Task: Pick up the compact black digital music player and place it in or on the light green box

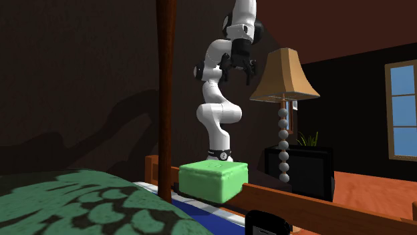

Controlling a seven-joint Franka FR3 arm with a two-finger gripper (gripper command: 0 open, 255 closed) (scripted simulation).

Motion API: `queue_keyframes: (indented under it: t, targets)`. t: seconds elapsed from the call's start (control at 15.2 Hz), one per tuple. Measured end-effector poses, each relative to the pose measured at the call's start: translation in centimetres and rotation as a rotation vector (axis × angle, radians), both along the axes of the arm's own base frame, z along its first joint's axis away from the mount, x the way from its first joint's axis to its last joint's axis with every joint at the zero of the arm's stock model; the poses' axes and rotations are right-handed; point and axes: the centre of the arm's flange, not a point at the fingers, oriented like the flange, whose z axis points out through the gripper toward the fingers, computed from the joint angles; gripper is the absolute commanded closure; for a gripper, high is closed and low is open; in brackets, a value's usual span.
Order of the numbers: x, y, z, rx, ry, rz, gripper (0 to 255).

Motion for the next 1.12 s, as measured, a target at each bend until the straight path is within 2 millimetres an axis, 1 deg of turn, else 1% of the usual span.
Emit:
queue_keyframes:
  t: [0.07,0.13,0.26,0.53,0.59,0.86,1.06,1.12]
  targets:
    - [0.0,0.0,0.0,0.000,0.000,0.000,0]
    - [0.4,-0.2,-0.4,0.001,0.000,-0.005,0]
    - [1.6,-0.6,-1.8,0.004,-0.003,-0.021,0]
    - [5.9,-1.5,-4.9,0.011,-0.011,-0.059,0]
    - [7.3,-1.6,-5.5,0.013,-0.014,-0.069,0]
    - [11.1,-2.8,-9.1,0.020,-0.021,-0.109,0]
    - [13.7,-4.3,-11.4,0.026,-0.028,-0.140,0]
    - [14.8,-4.4,-12.1,0.027,-0.031,-0.150,0]
